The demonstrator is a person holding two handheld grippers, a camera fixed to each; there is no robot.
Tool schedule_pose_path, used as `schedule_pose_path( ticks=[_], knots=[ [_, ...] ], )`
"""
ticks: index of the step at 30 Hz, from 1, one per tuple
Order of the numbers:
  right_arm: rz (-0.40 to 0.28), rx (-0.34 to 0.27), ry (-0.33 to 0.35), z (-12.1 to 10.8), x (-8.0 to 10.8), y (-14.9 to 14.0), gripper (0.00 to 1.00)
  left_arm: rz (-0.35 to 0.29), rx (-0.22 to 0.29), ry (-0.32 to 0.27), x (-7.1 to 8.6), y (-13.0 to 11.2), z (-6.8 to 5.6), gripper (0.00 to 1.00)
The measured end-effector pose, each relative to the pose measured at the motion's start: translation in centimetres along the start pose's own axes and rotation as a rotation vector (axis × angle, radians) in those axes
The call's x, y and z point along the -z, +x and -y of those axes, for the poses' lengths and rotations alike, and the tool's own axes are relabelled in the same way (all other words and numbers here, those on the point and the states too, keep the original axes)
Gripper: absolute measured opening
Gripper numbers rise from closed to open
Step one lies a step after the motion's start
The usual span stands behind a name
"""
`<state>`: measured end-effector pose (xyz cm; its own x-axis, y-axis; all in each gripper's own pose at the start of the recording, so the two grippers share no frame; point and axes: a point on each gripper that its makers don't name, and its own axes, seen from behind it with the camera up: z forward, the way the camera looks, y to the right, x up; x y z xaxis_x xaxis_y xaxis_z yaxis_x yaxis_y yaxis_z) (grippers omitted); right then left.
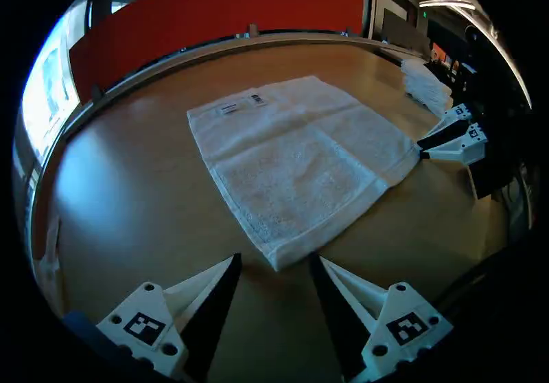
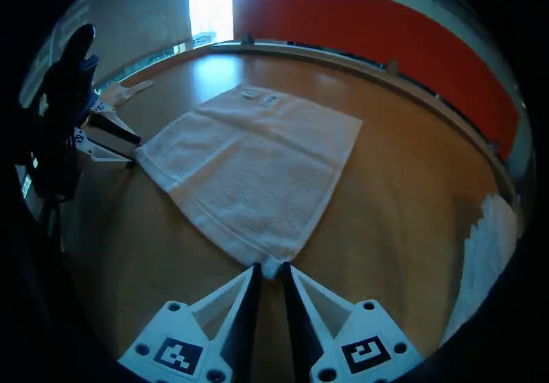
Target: Fold towel
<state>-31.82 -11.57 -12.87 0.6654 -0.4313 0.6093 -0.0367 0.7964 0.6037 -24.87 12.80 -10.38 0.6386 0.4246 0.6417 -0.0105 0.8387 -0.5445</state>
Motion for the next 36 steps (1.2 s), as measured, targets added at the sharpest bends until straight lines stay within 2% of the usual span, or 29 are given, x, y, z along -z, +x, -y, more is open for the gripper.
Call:
schedule_pose_path(
  ticks=[10, 22, 24, 26, 32, 36],
  knots=[
    [0.002, 0.008, 0.01, 0.3, 0.0, 0.0, 0.22, 0.003, -0.007, -0.005, -0.2, 0.1, -0.6, 0.58],
    [0.002, 0.016, 0.014, 0.4, -0.2, 0.0, 0.22, 0.011, 0.023, -0.012, -0.1, 0.1, -0.5, 0.51],
    [0.002, 0.019, 0.016, 0.4, -0.2, -0.1, 0.22, 0.012, 0.029, -0.001, -0.1, 0.1, -0.2, 0.44],
    [0.001, 0.022, 0.018, 0.4, -0.2, -0.1, 0.21, 0.012, 0.034, 0.023, -0.2, 0.1, 0.4, 0.27],
    [0.0, 0.025, 0.025, 0.6, -0.2, 0.0, 0.16, 0.013, 0.035, 0.028, -0.2, 0.2, 0.3, 0.21],
    [-0.001, 0.016, 0.026, 0.7, -0.1, 0.1, 0.13, 0.015, 0.048, 0.038, -0.2, 0.1, 0.5, 0.1]
  ],
)
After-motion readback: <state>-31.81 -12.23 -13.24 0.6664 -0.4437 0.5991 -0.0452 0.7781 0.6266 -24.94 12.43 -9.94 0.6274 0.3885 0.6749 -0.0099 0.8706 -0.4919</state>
